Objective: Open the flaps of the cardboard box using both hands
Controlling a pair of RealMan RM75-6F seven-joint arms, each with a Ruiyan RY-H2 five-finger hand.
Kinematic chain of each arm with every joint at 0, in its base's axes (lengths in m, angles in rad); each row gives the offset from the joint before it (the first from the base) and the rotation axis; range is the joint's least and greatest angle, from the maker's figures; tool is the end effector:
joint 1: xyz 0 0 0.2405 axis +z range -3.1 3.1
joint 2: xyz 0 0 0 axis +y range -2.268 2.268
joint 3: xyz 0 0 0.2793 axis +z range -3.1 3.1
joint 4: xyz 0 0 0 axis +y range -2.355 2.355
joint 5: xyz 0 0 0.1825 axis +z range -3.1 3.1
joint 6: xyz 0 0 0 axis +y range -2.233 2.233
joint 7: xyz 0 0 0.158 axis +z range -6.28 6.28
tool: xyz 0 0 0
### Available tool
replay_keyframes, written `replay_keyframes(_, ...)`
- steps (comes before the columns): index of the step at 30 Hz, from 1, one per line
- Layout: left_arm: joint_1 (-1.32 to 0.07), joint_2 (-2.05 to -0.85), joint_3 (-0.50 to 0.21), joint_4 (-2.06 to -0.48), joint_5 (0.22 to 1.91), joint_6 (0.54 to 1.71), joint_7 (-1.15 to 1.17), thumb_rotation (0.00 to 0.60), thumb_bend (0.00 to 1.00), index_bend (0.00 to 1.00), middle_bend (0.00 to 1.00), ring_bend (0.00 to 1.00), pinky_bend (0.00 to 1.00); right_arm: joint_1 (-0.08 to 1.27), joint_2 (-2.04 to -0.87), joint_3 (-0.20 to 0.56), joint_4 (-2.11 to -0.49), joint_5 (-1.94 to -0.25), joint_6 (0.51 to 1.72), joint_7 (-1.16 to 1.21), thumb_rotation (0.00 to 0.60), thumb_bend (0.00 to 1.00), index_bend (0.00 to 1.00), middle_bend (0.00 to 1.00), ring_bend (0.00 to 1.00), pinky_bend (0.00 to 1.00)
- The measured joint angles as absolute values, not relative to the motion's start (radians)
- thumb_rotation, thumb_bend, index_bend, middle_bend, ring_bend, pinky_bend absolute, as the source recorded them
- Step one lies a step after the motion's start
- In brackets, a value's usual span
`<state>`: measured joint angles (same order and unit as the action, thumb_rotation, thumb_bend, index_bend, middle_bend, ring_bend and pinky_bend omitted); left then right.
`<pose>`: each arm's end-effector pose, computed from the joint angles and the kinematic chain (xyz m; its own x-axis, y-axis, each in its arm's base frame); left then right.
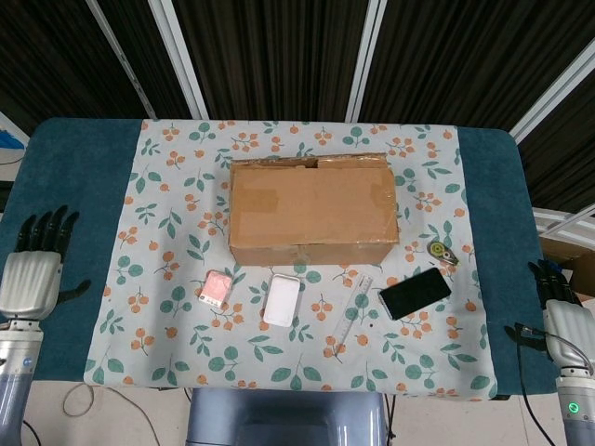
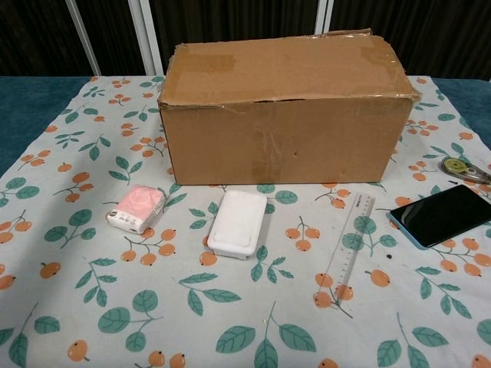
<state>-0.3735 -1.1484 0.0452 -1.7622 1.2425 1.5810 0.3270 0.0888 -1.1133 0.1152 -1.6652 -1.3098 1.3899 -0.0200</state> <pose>-0.2730 0.2584 0.1846 0.5289 -0.0580 0.8467 0.8478 -0.0083 -0.5302 -0.3379 -0.2045 0.1977 0.3347 -0.0360 0.9416 -0.9277 0.1630 0.3360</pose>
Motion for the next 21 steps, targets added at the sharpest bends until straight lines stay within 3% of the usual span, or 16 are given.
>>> replay_keyframes(5, -0.306, -1.216, 0.071, -1.661, 1.302, 1.61, 0.26, 0.6, 0.0, 0.0, 0.0, 0.0, 0.0, 0.088, -1.113, 0.112, -1.67, -1.326, 1.404, -0.044, 0.6, 0.2, 0.0, 0.0, 0.0, 0.21)
replay_keyframes(12, -0.274, -1.235, 0.048, -1.608, 1.335, 1.609, 0.199, 0.6, 0.0, 0.0, 0.0, 0.0, 0.0, 0.103, -1.079, 0.134, -1.731, -1.35, 1.426, -0.077, 0.6, 0.23, 0.0, 0.0, 0.0, 0.21)
replay_keyframes(15, -0.266, -1.234, 0.032, -1.605, 1.336, 1.599, 0.18, 0.6, 0.0, 0.0, 0.0, 0.0, 0.0, 0.138, -1.041, 0.167, -1.783, -1.356, 1.411, -0.092, 0.6, 0.44, 0.03, 0.04, 0.05, 0.22)
replay_keyframes(19, -0.259, -1.235, 0.02, -1.603, 1.342, 1.586, 0.173, 0.6, 0.0, 0.0, 0.0, 0.0, 0.0, 0.212, -0.984, 0.231, -1.85, -1.34, 1.35, -0.109, 0.6, 0.74, 0.15, 0.18, 0.17, 0.26)
replay_keyframes(21, -0.256, -1.234, 0.016, -1.604, 1.346, 1.581, 0.171, 0.6, 0.0, 0.0, 0.0, 0.0, 0.0, 0.26, -0.96, 0.268, -1.872, -1.316, 1.299, -0.115, 0.6, 0.86, 0.17, 0.2, 0.19, 0.27)
